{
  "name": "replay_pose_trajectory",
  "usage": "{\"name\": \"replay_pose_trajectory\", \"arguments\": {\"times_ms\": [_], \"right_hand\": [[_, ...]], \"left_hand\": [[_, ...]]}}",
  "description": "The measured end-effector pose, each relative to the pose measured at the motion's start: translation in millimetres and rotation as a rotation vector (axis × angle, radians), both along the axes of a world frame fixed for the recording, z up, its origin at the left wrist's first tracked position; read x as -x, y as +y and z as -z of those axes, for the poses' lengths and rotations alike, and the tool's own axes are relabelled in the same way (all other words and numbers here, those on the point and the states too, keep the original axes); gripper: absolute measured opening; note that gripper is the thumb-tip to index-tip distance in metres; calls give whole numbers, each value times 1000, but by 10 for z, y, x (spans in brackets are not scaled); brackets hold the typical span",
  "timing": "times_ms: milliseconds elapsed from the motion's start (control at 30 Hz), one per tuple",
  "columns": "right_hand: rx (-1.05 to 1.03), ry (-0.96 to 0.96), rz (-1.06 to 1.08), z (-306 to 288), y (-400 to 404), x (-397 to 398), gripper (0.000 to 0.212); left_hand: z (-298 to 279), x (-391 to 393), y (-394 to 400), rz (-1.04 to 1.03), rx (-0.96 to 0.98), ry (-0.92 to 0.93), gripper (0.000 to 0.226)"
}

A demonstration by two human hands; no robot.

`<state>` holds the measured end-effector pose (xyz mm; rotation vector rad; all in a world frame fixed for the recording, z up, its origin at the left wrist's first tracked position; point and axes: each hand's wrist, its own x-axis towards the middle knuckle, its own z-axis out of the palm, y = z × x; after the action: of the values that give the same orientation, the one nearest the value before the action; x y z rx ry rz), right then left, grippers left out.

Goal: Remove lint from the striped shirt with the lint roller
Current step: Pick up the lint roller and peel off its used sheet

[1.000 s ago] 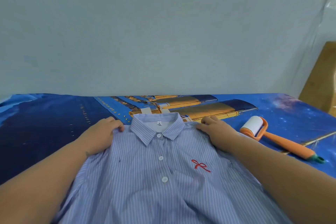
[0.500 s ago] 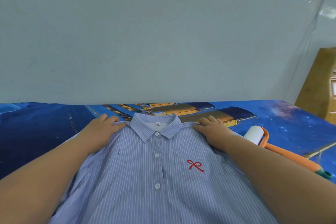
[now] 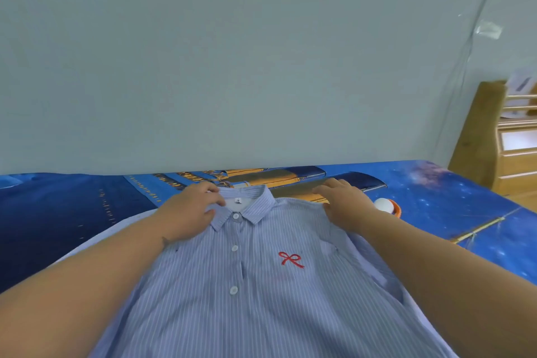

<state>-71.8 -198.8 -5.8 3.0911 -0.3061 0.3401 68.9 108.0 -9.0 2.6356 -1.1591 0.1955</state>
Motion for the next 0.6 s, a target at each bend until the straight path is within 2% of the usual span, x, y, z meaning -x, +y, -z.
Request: {"name": "replay_pose_trajectory", "arguments": {"times_ms": [167, 333, 500, 600], "right_hand": [[-97, -24, 122, -52, -262, 391, 47], [-122, -78, 293, 15, -477, 714, 52], [-258, -31, 532, 134, -664, 912, 43], [-230, 84, 572, 196, -771, 956, 40]], "left_hand": [[-7, 452, -522, 131, 80, 55, 27], [94, 842, -1012, 258, 53, 79, 29], [195, 1080, -1354, 334, 32, 77, 31], [222, 1159, -1434, 335, 18, 106, 32]]}}
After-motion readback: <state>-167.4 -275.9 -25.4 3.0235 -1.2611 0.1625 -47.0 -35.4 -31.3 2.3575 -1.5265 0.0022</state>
